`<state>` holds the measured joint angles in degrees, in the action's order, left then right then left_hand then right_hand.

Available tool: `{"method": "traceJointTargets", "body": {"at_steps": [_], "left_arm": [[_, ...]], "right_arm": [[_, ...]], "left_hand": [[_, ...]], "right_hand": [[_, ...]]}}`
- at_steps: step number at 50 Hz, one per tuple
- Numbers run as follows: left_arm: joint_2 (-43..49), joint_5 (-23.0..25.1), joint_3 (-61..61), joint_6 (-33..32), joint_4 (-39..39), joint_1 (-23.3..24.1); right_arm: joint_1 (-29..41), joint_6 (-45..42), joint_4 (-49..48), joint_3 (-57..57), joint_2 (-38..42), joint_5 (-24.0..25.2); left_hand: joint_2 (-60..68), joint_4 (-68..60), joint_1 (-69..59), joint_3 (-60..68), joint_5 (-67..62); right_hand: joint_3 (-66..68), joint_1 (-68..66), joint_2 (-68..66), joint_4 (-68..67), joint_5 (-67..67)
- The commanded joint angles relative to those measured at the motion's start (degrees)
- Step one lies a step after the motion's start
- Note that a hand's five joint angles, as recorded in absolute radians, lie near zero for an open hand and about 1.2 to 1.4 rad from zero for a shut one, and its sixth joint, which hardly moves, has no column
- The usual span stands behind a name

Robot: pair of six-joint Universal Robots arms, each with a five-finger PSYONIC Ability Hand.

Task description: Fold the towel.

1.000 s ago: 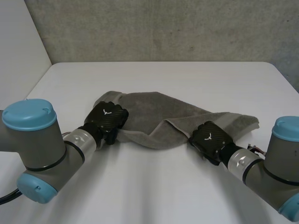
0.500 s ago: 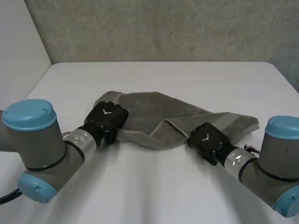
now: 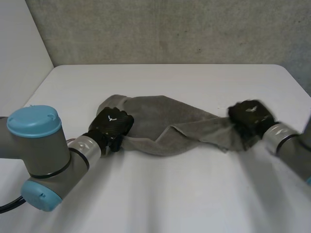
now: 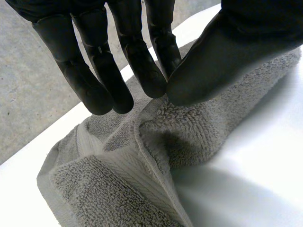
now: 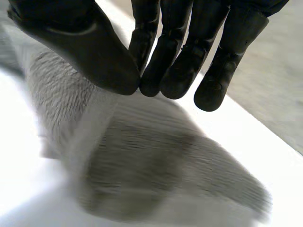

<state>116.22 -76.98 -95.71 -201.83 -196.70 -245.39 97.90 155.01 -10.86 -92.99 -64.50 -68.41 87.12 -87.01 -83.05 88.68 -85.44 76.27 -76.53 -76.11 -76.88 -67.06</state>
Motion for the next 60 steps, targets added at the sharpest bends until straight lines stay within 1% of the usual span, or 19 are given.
{"method": "traceJointTargets", "body": {"at_steps": [1,3,10,13,19,23,24,25,26,32,34,35,36,37,39,40,42,56,60], "left_arm": [[1.1,0.0,0.0,-0.2,-0.5,0.0],[1.3,0.0,0.0,-0.2,-1.1,0.0],[2.4,-4.1,-0.1,-0.5,-5.0,-0.1],[2.9,-5.4,0.0,-0.8,-5.9,-0.1],[3.7,-5.5,0.2,-2.5,-6.2,-0.3],[3.9,-5.5,0.2,-3.7,-5.9,-1.4],[3.9,-5.5,0.0,-3.9,-5.9,-1.4],[3.9,-5.5,0.0,-3.9,-5.9,-1.4],[3.9,-5.6,-0.1,-3.9,-5.9,-1.4],[3.9,-5.5,-0.2,-3.9,-5.9,-1.3],[3.9,-5.5,-0.2,-3.9,-5.9,-1.3],[3.9,-5.5,-0.2,-3.9,-5.9,-1.3],[3.9,-5.6,-0.3,-3.9,-5.9,-1.3],[3.9,-5.6,-0.3,-3.9,-5.9,-1.3],[3.7,-5.6,-0.4,-3.9,-5.8,-1.2],[3.7,-5.6,-0.4,-3.9,-5.8,-1.2],[3.4,-5.6,-0.4,-3.8,-5.8,-1.2],[3.0,-5.7,-0.8,-3.8,-5.8,-0.6],[3.3,-5.6,-0.9,-3.8,-5.8,-0.5]], "right_arm": [[-7.8,3.9,-0.5,-0.3,-2.6,0.6],[-7.8,3.5,-0.4,-0.4,-2.7,0.5],[-8.7,4.0,-0.4,-0.6,-2.7,0.8],[-8.7,4.0,-0.4,-0.6,-2.8,0.8],[-8.6,4.0,-0.3,-1.0,-3.4,1.4],[-7.6,3.3,0.7,-2.3,-5.7,4.2],[-7.0,3.5,1.0,-3.3,-7.5,5.8],[-7.0,3.5,1.0,-3.3,-7.5,5.8],[-6.1,3.3,1.4,-4.6,-9.6,7.4],[0.8,3.6,1.4,-11.5,-18.2,7.9],[5.3,4.2,0.6,-14.1,-18.6,5.9],[5.3,4.3,0.6,-14.1,-18.6,5.8],[7.5,4.5,-0.4,-14.2,-17.8,3.1],[7.6,4.5,-0.4,-14.2,-17.8,3.1],[11.8,5.7,-2.7,-13.5,-14.5,-3.8],[11.8,5.7,-2.7,-13.4,-14.5,-3.8],[14.7,7.2,-4.7,-11.5,-10.1,-8.9],[21.0,12.1,-7.4,-0.9,6.2,-12.0],[22.6,11.5,-9.7,2.7,10.0,-16.0]], "left_hand": [[-7.1,7.0,3.1,-8.7,15.4],[-7.1,7.0,3.1,-8.7,15.4],[-26.9,26.8,22.9,-28.5,35.2],[-31.0,30.9,26.9,-32.5,39.3],[-31.7,31.5,27.6,-33.2,40.0],[-31.7,31.5,27.6,-33.2,40.0],[-31.7,31.5,27.6,-33.2,40.0],[-31.7,31.5,27.6,-33.2,40.0],[-31.7,31.5,27.6,-33.2,40.0],[-31.5,31.4,27.4,-33.0,39.8],[-31.5,31.4,27.4,-33.0,39.8],[-31.5,31.4,27.4,-33.0,39.8],[-31.3,31.2,27.3,-32.9,39.6],[-31.3,31.2,27.3,-32.9,39.6],[-31.2,31.0,27.1,-32.7,39.5],[-31.2,31.0,27.1,-32.7,39.5],[-31.0,30.9,26.9,-32.5,39.3],[-30.6,30.5,26.6,-32.2,39.0],[-30.6,30.5,26.6,-32.2,39.0]], "right_hand": [[3.7,-3.5,-3.9,-3.1,-2.9],[3.7,-3.5,-3.9,-3.1,-2.9],[3.7,-3.5,-3.9,-3.1,-2.9],[3.7,-3.5,-3.9,-3.1,-2.9],[3.7,-3.5,-3.9,-3.1,-2.9],[3.7,-3.5,-3.9,-3.1,-2.9],[-6.4,6.6,6.2,7.0,7.2],[-6.5,6.7,6.3,7.1,7.3],[-26.1,26.4,26.0,26.7,26.9],[-33.4,33.6,33.2,34.0,34.2],[-43.1,43.3,42.9,43.7,43.9],[-43.1,43.4,43.0,43.8,43.9],[-50.5,50.7,50.3,51.1,51.3],[-50.5,50.8,50.4,51.2,51.3],[-53.9,54.2,53.7,54.5,54.7],[-53.9,54.2,53.7,54.5,54.7],[-54.7,55.0,54.6,55.4,55.5],[-53.7,54.0,53.6,54.4,54.5],[-53.2,53.5,53.1,53.8,54.0]]}}
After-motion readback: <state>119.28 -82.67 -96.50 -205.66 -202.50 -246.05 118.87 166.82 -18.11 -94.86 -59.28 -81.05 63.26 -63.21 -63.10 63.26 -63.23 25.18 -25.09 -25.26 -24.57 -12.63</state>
